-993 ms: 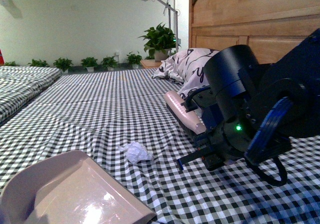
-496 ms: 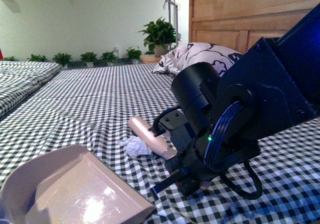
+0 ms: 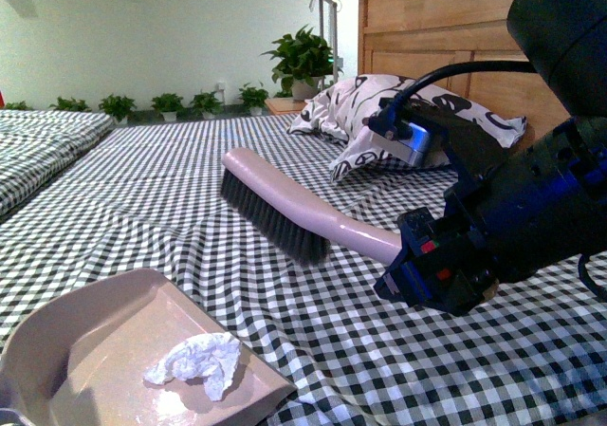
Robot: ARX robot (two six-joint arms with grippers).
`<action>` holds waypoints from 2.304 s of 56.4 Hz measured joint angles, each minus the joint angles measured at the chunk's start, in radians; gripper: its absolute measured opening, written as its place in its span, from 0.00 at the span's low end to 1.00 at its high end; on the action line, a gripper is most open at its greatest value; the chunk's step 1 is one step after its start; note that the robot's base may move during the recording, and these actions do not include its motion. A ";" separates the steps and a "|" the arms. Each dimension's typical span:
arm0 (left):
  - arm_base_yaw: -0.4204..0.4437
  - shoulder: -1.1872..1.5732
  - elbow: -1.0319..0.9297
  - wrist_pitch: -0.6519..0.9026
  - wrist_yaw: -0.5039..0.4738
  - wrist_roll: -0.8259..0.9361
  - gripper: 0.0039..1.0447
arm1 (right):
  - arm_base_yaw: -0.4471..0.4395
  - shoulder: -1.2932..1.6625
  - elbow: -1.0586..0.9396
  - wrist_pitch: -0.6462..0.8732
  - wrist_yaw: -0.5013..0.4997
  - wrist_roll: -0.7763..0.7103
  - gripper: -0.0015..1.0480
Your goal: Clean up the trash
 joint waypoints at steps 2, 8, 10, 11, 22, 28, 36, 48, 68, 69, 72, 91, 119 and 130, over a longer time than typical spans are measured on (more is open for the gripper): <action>0.000 0.000 0.000 0.000 0.000 0.000 0.26 | -0.007 0.000 -0.015 0.020 0.018 0.007 0.18; 0.000 0.000 0.000 0.000 0.000 0.000 0.26 | -0.029 0.003 -0.035 0.105 0.084 0.031 0.18; 0.000 0.000 0.000 0.000 0.000 0.000 0.26 | -0.042 0.004 -0.039 0.145 0.112 0.047 0.18; 0.000 0.000 0.000 0.000 0.000 0.000 0.26 | -0.047 0.005 -0.040 0.158 0.120 0.049 0.18; -0.006 -0.007 -0.048 0.152 -0.056 -0.058 0.26 | -0.149 0.000 -0.073 0.275 0.171 0.113 0.18; -0.021 -0.011 -0.143 0.492 -0.173 -0.285 0.26 | -0.177 -0.016 -0.114 0.306 0.164 0.123 0.18; -0.026 -0.024 -0.175 0.780 -0.259 -0.512 0.26 | -0.198 -0.101 -0.174 0.331 0.145 0.126 0.18; -0.034 -0.084 -0.251 1.073 -0.451 -0.611 0.26 | -0.296 -0.306 -0.249 0.346 0.095 0.174 0.18; -0.234 -0.653 -0.312 0.708 -0.768 -0.807 0.26 | -0.393 -0.744 -0.399 0.273 -0.059 0.357 0.18; -0.242 -0.669 -0.312 0.694 -0.776 -0.810 0.26 | -0.390 -0.761 -0.400 0.268 -0.058 0.365 0.18; -0.288 -0.747 -0.313 0.625 -0.820 -0.840 0.26 | -0.383 -0.802 -0.401 0.260 -0.056 0.392 0.18; -0.729 -1.118 -0.367 0.372 -1.247 -0.903 0.26 | -0.250 -1.040 -0.438 0.179 0.130 0.501 0.18; -0.754 -1.131 -0.409 0.382 -1.244 -0.934 0.26 | -0.262 -1.104 -0.459 0.085 0.265 0.444 0.18; -0.754 -1.131 -0.409 0.382 -1.247 -0.938 0.26 | -0.262 -1.106 -0.459 0.085 0.262 0.439 0.18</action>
